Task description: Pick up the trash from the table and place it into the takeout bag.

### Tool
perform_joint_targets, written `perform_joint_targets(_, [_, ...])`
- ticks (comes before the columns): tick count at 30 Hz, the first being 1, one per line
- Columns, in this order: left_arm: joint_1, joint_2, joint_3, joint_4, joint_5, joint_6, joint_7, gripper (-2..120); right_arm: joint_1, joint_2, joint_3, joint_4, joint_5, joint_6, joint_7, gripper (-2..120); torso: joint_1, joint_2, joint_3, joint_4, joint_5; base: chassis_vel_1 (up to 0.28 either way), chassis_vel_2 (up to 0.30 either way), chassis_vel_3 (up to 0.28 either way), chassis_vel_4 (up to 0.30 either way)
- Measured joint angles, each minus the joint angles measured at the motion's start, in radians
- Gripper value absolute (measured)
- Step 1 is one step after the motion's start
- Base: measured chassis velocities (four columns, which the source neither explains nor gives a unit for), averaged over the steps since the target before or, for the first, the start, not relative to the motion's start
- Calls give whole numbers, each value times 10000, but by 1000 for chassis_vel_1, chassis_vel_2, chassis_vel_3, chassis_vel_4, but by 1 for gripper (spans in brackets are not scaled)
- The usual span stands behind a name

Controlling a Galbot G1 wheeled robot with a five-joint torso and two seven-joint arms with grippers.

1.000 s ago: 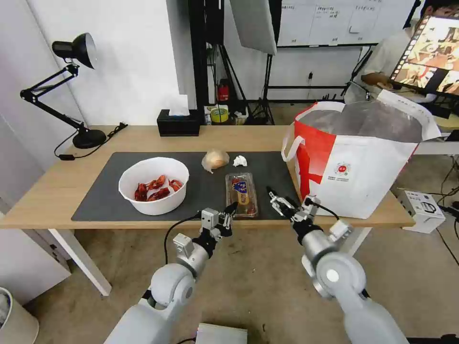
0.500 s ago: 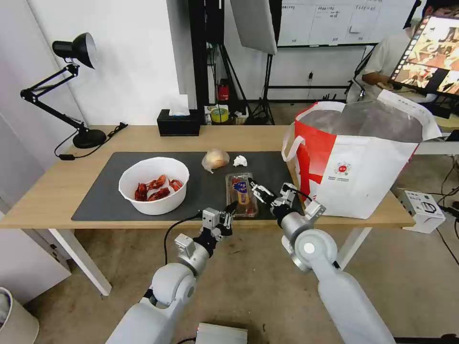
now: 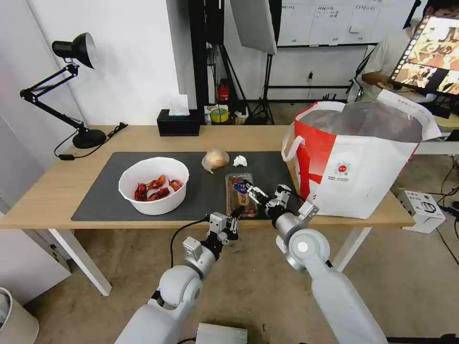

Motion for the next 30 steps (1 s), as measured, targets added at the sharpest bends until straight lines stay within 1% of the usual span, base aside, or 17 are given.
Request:
perform_joint_targets(5, [45,-80,-1,9,-4,5,-3,0,-19,93,-28,0,-17,-124,-18,100,0,0,0,0,1,0,0,0,0])
perform_joint_targets(6, [50,-101,-2,8,-4,6,-5,0,-19,107,-39,-10,-24,-146,-16,98,0,0,0,0,0,0,0,0,0])
perform_joint_targets(7, [50,-114,-6,7,-4,11,-6,0,-19,116,-52,-26,-33,-161,-12,93,-1,0,0,0,0,0,0,0,0])
perform_joint_targets(8, [50,-114,-6,7,-4,11,-6,0,-19,116,-52,-26,-33,-161,-12,93,-1,0,0,0,0,0,0,0,0])
perform_joint_targets(10, [51,-101,-26,-18,-73,26,-7,0,-18,125,-76,-43,-82,-182,17,83,-1,0,0,0,0,0,0,0,0])
perform_joint_targets(12, [60,-78,-37,-40,-130,35,-8,0,-18,134,-85,-48,-100,-195,49,80,0,1,0,0,0,0,0,0,0])
perform_joint_targets(13, [65,-66,-44,-52,-170,44,-9,0,-24,147,-97,-49,-119,-202,69,71,0,0,0,0,0,0,0,0,0])
perform_joint_targets(15, [65,-65,-46,-54,-203,50,-11,0,-29,177,-105,-52,-136,-209,95,68,-1,0,0,1,0,0,0,0,0])
perform_joint_targets(16, [65,-70,-46,-54,-217,58,-19,0,-29,207,-105,-63,-146,-212,128,62,0,0,0,0,0,0,0,0,0])
perform_joint_targets(17, [66,-73,-46,-54,-223,60,-21,0,-28,231,-107,-76,-151,-219,159,59,0,1,0,0,0,0,0,0,0])
perform_joint_targets(18, [66,-73,-46,-54,-223,60,-21,0,-28,231,-107,-76,-151,-219,159,59,0,1,0,0,0,0,0,0,0])
perform_joint_targets(21, [91,-85,-41,-53,-227,62,-25,0,-18,242,-119,-122,-180,-244,207,45,-1,0,0,0,0,0,0,0,0])
perform_joint_targets(22, [91,-85,-41,-53,-227,62,-25,0,-18,242,-119,-122,-180,-244,207,45,-1,0,0,0,0,0,0,0,0])
perform_joint_targets(25, [115,-105,-42,-48,-226,63,-25,0,-14,221,-112,-191,-195,-259,255,30,0,0,0,0,0,0,0,0,0])
perform_joint_targets(26, [115,-105,-42,-48,-226,63,-25,0,-14,221,-112,-191,-195,-259,255,30,0,0,0,0,0,0,0,0,0])
perform_joint_targets(29, [145,-127,-47,-46,-224,63,-26,0,-15,212,-99,-234,-192,-270,296,15,0,0,0,0,0,0,0,0,0])
perform_joint_targets(30, [145,-127,-47,-46,-224,63,-26,0,-15,212,-99,-234,-192,-270,296,15,0,0,0,0,0,0,0,0,0])
